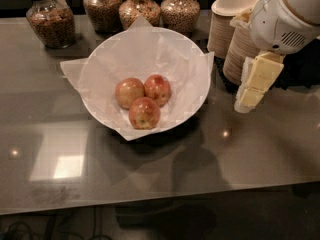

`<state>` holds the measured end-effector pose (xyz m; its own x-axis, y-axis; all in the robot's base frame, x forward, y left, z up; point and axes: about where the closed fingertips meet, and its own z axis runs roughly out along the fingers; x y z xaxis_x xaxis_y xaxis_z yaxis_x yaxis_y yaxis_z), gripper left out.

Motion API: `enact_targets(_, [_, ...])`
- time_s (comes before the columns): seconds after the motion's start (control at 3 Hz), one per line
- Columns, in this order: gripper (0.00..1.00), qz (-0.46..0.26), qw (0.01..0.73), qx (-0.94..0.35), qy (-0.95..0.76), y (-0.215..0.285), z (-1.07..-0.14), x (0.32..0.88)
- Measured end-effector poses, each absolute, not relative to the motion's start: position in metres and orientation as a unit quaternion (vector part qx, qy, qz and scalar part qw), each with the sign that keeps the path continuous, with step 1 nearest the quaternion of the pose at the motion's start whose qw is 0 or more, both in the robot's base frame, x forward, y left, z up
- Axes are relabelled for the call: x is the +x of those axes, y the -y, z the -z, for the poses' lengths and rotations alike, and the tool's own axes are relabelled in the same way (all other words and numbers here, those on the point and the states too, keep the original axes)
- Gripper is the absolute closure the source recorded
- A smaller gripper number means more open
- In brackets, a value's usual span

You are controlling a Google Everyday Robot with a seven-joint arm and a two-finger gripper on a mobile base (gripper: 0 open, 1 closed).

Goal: Pick apple from white bowl

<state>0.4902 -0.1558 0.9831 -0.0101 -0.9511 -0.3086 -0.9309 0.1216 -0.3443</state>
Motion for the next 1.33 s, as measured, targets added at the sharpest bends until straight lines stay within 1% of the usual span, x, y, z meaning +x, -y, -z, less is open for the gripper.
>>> enact_targets(0.33, [0.00,0.003,0.259,-0.702,-0.663,0.122,-0.985,0.500])
enact_targets(0.67, [0.00,0.003,0.259,-0.702,-0.663,0.122,-0.985,0.500])
enact_targets(1.0, [0.00,-0.011,0.277,-0.702,-0.656,0.107,-0.977,0.510])
enact_targets(1.33, [0.12,-0.033,0.296,-0.716,-0.632,0.079,-0.969,0.525])
